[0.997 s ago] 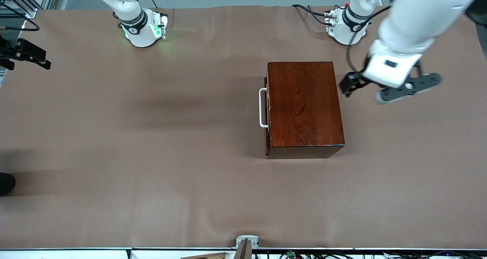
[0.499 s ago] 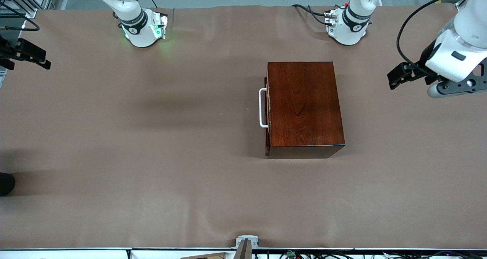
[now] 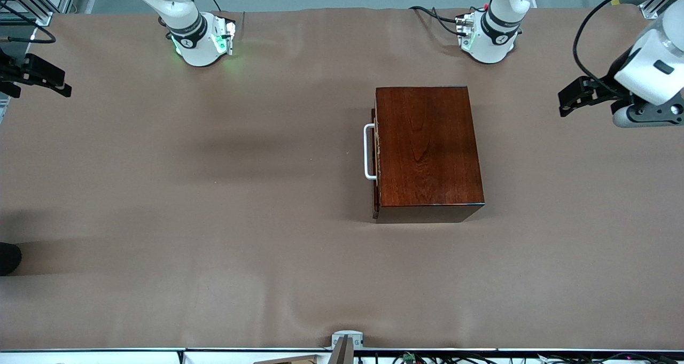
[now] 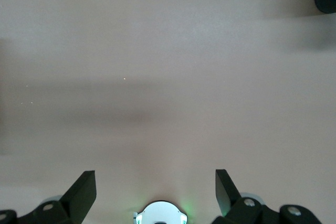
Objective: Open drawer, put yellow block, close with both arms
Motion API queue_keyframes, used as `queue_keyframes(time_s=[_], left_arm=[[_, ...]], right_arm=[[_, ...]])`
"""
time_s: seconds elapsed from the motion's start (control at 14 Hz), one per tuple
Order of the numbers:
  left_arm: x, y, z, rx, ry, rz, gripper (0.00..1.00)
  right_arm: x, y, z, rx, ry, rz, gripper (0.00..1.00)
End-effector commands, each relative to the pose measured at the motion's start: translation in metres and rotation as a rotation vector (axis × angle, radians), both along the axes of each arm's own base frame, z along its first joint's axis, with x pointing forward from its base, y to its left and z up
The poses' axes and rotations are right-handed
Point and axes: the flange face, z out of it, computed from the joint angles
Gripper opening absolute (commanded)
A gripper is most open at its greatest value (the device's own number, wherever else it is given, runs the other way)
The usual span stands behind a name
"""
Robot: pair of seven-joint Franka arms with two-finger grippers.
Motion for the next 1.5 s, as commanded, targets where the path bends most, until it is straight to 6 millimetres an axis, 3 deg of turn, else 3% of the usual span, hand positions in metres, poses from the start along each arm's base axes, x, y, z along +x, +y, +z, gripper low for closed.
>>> queue_keyframes(time_s=[0.0,0.07,0.71,1.21,1.42], left_arm=[[-0.027,0.001,-0.001,0.022,-0.028,-0.040,1.00],[-0.029,-0.006,-0.002,0.023,-0.030,-0.053,1.00],[-0.027,-0.006,0.004,0.021,-0.035,-0.052,1.00],[-0.026,0.018,0.012,0.016,-0.037,-0.006,1.00],[-0.025,0.019,0.018,0.016,-0.049,-0.002,1.00]], right_arm=[[-0.004,-0.002,0.003,-0.009,0.000,0.005,1.00],[-0.004,-0.002,0.003,-0.009,0.000,0.005,1.00],[-0.004,-0.001,0.003,-0.009,0.000,0.006,1.00],[-0.004,-0.002,0.004,-0.010,-0.001,0.005,1.00],[-0.004,-0.002,0.003,-0.009,0.000,0.005,1.00]])
